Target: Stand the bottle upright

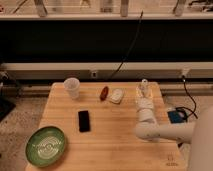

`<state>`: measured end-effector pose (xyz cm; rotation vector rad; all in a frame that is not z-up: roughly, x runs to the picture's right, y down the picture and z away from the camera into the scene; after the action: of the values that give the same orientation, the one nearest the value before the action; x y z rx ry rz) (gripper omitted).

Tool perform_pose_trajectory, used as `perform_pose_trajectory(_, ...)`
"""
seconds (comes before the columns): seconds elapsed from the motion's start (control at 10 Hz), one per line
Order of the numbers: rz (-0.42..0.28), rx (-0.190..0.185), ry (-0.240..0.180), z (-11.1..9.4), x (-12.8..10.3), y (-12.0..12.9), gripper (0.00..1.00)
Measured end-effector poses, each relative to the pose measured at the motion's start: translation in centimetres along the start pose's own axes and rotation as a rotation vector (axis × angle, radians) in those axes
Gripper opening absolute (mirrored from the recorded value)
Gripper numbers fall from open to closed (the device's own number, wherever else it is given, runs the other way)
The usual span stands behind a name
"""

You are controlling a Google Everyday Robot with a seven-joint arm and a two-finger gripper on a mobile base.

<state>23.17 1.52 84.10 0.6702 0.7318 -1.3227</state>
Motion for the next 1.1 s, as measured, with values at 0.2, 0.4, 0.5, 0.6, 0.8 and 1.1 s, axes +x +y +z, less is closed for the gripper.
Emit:
perform_pose_trajectory(0.2,-0.005,0.000,0.001,0.1,-0.2,-0.1,0.80)
perform_pose_trajectory(0.4,-0.008,0.000,0.001,0.1,-0.2,0.0,0.80)
perform_pose_trajectory(0.5,-0.010,0.001,0.001,0.1,-0.2,0.0,0.80)
perform_pose_trajectory(0.6,-0.012,0.001,0.000,0.0,-0.3,0.0,0.80)
perform_pose_trajectory(0.8,-0.021,0.001,-0.003,-0.2,-0.4,0.2,0.80)
perform_pose_trajectory(1.1,-0.028,-0.005,-0.012,-0.8,-0.6,1.0,0.80)
